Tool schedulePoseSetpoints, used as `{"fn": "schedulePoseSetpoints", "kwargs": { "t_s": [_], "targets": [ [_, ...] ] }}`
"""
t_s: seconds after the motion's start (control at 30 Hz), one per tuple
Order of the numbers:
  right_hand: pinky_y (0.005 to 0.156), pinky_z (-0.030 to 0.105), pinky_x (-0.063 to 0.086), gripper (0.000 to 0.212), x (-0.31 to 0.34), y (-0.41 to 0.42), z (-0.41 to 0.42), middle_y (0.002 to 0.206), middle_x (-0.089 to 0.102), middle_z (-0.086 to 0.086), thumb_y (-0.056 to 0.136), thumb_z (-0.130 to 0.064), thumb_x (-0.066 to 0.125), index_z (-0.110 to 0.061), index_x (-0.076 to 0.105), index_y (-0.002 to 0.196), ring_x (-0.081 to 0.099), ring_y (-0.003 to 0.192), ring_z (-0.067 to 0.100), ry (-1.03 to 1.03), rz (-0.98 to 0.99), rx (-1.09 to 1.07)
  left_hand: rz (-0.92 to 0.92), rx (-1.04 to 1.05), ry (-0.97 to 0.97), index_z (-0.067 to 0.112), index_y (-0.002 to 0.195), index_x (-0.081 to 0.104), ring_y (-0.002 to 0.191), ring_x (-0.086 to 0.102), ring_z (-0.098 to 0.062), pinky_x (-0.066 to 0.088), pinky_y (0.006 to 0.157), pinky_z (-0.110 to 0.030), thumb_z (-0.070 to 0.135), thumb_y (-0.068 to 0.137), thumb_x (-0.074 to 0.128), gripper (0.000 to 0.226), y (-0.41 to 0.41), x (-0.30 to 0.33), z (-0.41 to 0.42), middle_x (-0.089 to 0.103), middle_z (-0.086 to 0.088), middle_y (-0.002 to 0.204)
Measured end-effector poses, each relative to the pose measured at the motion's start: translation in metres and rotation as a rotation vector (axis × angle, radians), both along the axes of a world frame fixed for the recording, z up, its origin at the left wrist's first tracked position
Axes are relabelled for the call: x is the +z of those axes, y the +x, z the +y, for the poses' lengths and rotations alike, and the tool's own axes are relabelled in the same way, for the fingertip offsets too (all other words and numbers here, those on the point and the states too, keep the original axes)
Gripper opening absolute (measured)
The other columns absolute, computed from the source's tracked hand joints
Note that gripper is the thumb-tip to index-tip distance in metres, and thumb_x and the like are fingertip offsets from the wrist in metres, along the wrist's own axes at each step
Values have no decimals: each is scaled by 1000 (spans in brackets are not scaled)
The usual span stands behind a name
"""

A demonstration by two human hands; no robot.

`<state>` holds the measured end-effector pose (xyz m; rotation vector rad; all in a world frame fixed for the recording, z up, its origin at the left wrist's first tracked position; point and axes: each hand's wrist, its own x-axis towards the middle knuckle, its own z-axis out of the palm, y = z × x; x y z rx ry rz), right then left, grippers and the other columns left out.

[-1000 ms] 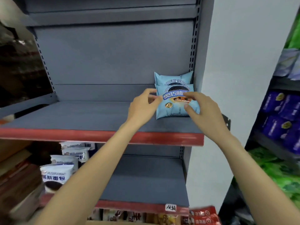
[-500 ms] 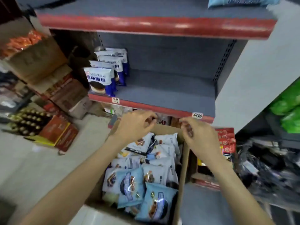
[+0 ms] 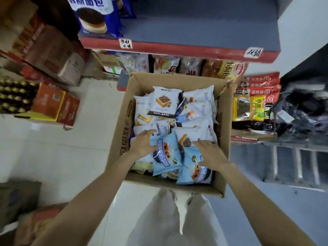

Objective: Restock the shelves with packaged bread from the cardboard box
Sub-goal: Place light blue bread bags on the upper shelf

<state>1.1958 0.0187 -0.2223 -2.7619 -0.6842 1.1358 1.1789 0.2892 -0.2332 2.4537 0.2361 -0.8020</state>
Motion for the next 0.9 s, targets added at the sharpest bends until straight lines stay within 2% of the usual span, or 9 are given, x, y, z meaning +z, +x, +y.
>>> {"fn": "schedulePoseSetpoints", "kwargs": {
  "t_s": [0.13,0.23,0.3,0.47,0.53,0.6,0.7,0.8,0.9],
  "targets": [
    [116,48,15,113,-30,-7,-4,155,15,0,70,-32,79,-24,0,150,15,143,19,-78,85,29,63,-278,61,22,150,10,143,15,-24,15,115,-39,31,75,76,101,9,-37,-3,17,-11,155],
    [115,44,17,110,-39,-8,-5,150,24,-1,65,-40,81,-21,11,147,22,138,20,-76,57,49,137,-397,133,19,151,-5,145,8,-25,5,115,-44,42,70,79,118,17,-62,-1,8,-12,157],
    [108,41,26,102,-40,-9,-5,141,32,0,61,-45,81,-20,24,142,27,131,20,-44,44,48,197,-454,173,17,150,-9,143,14,-27,6,116,-49,55,66,77,125,22,-72,1,13,-11,156],
    [100,40,38,96,-24,-18,-11,133,38,3,56,-52,81,-20,34,134,36,121,25,83,-66,-134,101,-510,213,19,148,17,129,33,-31,25,107,-41,72,57,72,118,20,-72,4,35,-10,141],
    [90,39,44,94,-8,-16,-12,126,50,4,57,-53,81,-18,36,131,50,113,27,181,-69,-375,45,-460,172,17,144,26,124,35,-30,31,102,-39,68,57,75,112,14,-65,6,39,-9,135],
    [74,34,45,81,12,-13,-11,106,59,-1,59,-52,82,-18,39,118,57,94,23,294,-61,-685,21,-357,108,13,135,35,118,43,-27,39,91,-37,62,60,77,100,8,-54,11,46,-8,127],
    [74,30,41,70,31,-11,-11,98,56,-6,65,-46,80,-15,41,113,53,90,15,453,-74,-1039,-9,-61,-37,16,119,42,99,60,-20,45,72,-32,63,59,77,84,1,-32,23,58,2,110],
    [78,33,44,76,44,-11,-7,102,57,-4,69,-46,77,-9,39,123,55,96,17,517,-141,-1169,-108,264,-238,20,113,47,97,58,-10,45,79,-28,52,60,82,71,-1,-4,32,60,11,106],
    [74,37,45,67,62,-9,-2,96,57,-3,71,-46,75,-9,39,113,58,94,23,572,-218,-1200,-184,446,-398,16,118,50,100,62,-8,49,87,-29,61,47,83,90,5,23,38,66,9,110]
  ]
}}
